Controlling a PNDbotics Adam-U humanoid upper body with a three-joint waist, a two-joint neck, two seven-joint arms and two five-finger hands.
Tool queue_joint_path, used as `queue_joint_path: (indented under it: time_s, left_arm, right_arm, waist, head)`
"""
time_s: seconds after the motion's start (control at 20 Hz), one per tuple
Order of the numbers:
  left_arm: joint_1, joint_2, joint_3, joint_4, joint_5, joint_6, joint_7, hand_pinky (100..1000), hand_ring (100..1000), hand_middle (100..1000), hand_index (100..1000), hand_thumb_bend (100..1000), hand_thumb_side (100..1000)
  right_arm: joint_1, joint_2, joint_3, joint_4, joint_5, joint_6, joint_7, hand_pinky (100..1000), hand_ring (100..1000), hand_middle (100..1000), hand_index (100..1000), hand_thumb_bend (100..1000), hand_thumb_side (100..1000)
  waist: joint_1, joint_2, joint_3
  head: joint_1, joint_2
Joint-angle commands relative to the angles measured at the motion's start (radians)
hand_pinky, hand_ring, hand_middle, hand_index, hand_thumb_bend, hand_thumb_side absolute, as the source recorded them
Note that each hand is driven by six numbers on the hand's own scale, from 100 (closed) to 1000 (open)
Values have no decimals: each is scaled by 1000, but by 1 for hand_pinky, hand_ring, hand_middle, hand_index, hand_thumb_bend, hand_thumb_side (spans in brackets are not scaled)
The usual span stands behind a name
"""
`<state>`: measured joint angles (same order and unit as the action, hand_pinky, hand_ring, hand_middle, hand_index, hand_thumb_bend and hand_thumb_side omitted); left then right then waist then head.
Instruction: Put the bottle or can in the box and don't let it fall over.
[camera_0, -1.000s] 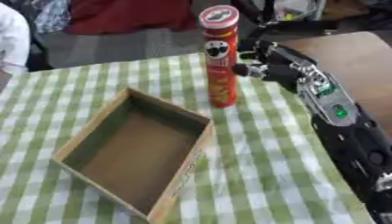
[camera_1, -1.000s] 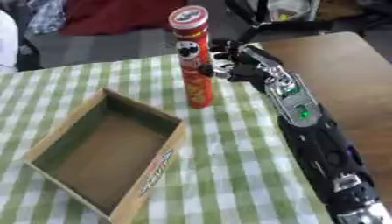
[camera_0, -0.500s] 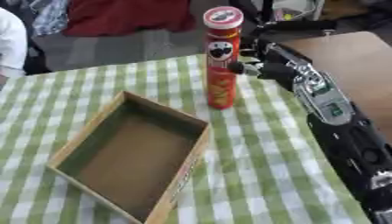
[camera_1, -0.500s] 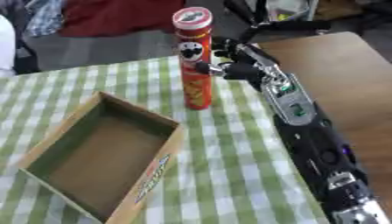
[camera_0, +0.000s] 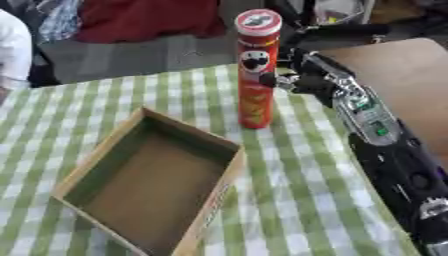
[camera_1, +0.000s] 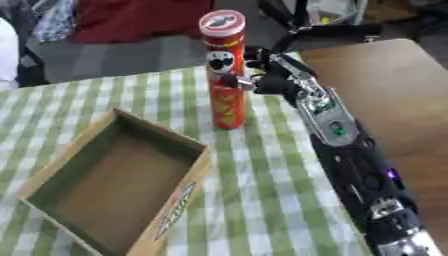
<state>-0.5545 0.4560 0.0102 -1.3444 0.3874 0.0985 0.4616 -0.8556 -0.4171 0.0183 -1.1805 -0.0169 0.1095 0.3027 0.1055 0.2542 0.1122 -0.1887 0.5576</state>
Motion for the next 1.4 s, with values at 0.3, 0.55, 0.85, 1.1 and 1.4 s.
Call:
queue_joint_path:
  time_s: [0.3,0.55,0.85,1.1,1.4]
  left_arm:
    - [-21,16,6,-23,0,-2,-6,857,829,768,782,665,693]
    - [-25,13,6,-26,0,-1,-7,857,829,768,782,661,693]
    - [-32,9,4,-34,-1,-1,-11,858,829,766,781,658,693]
    - [-35,5,4,-39,-2,-1,-12,858,830,765,781,655,694]
    - [-36,1,4,-40,-2,0,-12,859,830,765,781,651,695]
  right_arm:
    - [-38,-19,-11,-9,10,-7,-11,915,982,905,972,730,381]
    - [-45,-11,-11,-16,6,-13,-8,913,980,901,968,733,384]
    - [-56,-4,-17,-12,7,-22,1,913,975,899,963,735,387]
    - [-61,2,-18,-14,7,-30,17,914,975,898,960,735,385]
    - [-69,6,-23,-9,11,-30,11,909,967,890,955,737,378]
  waist:
    - [0,-3,11]
    - [0,3,15]
    - [0,11,23]
    - [-2,19,28]
    - [-4,27,37]
  head:
    - [-11,-29]
    - [-16,-30]
    - [-21,-29]
    - [-19,-29]
    - [-22,-37]
